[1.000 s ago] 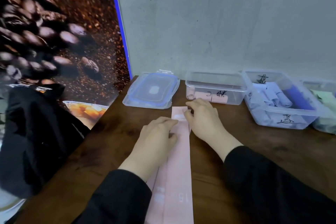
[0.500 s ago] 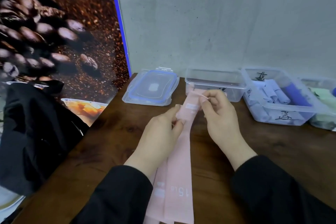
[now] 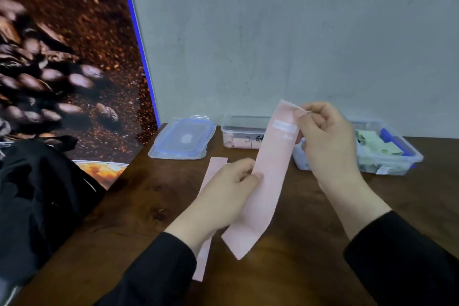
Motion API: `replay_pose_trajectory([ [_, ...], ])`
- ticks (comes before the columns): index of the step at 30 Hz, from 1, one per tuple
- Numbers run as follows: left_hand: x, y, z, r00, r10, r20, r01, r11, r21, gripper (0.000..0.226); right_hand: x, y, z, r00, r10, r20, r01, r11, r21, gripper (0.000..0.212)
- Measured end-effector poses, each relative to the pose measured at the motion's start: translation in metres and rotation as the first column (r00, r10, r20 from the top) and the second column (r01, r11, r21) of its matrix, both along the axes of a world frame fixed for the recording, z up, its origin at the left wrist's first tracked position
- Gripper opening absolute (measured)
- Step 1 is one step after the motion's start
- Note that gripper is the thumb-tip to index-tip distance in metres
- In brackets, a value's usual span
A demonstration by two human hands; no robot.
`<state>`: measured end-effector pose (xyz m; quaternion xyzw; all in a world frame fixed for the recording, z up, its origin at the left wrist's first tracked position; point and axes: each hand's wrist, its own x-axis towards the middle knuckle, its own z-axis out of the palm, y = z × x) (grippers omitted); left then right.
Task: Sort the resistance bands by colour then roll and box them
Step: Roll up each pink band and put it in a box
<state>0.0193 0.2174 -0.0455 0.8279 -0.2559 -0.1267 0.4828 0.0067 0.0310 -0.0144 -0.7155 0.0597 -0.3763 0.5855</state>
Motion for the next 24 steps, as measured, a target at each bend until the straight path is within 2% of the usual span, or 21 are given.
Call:
replay_pose_trajectory([
  [3,-0.018,-0.012,0.02,0.989,-0.017,-0.147,-0.01,0.983,-0.182,0.023,0.001,-0.01,0.031,1.0,0.007,-0.013,-0.007,0.998,-0.062,0.015],
  [6,-0.02,-0.021,0.021,0.964,0.046,-0.26,-0.095,0.979,-0.18,0.022,0.021,-0.024,0.029,0.987,0.001,-0.163,-0.026,0.987,-0.157,0.01],
  [7,-0.018,-0.023,0.016,0.966,0.084,-0.245,-0.113,0.988,-0.107,0.025,0.027,-0.029,0.019,0.966,0.006,-0.258,-0.054,0.982,-0.18,0.01],
  [8,-0.015,-0.024,0.009,0.975,0.131,-0.179,-0.132,0.991,0.005,0.033,0.032,-0.034,0.006,0.93,0.02,-0.366,-0.102,0.973,-0.205,0.02],
  [10,-0.011,-0.02,-0.011,0.981,0.192,0.029,-0.193,0.95,0.244,0.049,0.027,-0.041,-0.025,0.828,-0.01,-0.56,-0.215,0.918,-0.335,0.039],
  [11,-0.012,-0.017,-0.021,0.976,0.193,0.103,-0.216,0.925,0.313,0.051,0.017,-0.042,-0.041,0.794,-0.041,-0.607,-0.244,0.893,-0.379,0.043],
  [14,-0.02,-0.012,-0.046,0.969,0.138,0.203,-0.208,0.9,0.383,0.047,-0.025,-0.041,-0.083,0.79,-0.04,-0.611,-0.247,0.892,-0.379,0.04],
  [17,-0.024,-0.017,-0.061,0.958,0.051,0.281,-0.168,0.895,0.413,0.046,-0.059,-0.037,-0.107,0.781,-0.091,-0.618,-0.312,0.801,-0.512,0.036],
  [21,-0.019,-0.032,-0.065,0.963,-0.015,0.269,-0.115,0.88,0.46,0.048,-0.077,-0.039,-0.11,0.794,0.013,-0.607,-0.37,0.804,-0.466,0.037],
  [24,-0.013,-0.045,-0.066,0.971,-0.037,0.238,-0.084,0.875,0.477,0.047,-0.078,-0.037,-0.114,0.78,0.034,-0.625,-0.456,0.716,-0.529,0.043],
])
